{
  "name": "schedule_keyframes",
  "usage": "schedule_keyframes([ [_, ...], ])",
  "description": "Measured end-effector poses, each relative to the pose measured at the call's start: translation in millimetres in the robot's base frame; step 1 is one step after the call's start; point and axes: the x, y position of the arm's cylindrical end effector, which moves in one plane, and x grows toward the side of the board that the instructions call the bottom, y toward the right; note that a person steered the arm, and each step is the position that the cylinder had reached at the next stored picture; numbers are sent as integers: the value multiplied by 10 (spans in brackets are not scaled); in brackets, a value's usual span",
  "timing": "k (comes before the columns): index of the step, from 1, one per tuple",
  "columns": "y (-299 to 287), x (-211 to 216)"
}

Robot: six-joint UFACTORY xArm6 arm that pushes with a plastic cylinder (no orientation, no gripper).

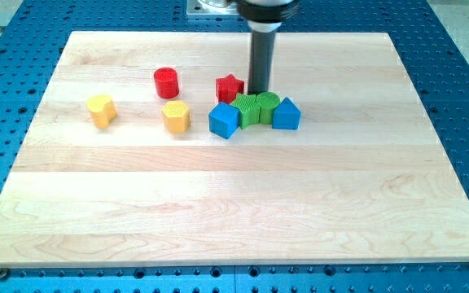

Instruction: Place the blue cube at the bottom right corner of the board

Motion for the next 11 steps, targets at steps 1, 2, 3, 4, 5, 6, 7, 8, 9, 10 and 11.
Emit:
schedule_keyframes([
  [1, -428, 417],
  [2, -888, 882],
  [3, -254, 789],
  [4, 40, 773],
  [5, 443, 974],
  [6, -302, 975],
  [7, -1244, 1149],
  [8, -1376, 1459],
  [9, -2472, 1711],
  [10, -1971, 1689],
  [11, -1677, 1018],
])
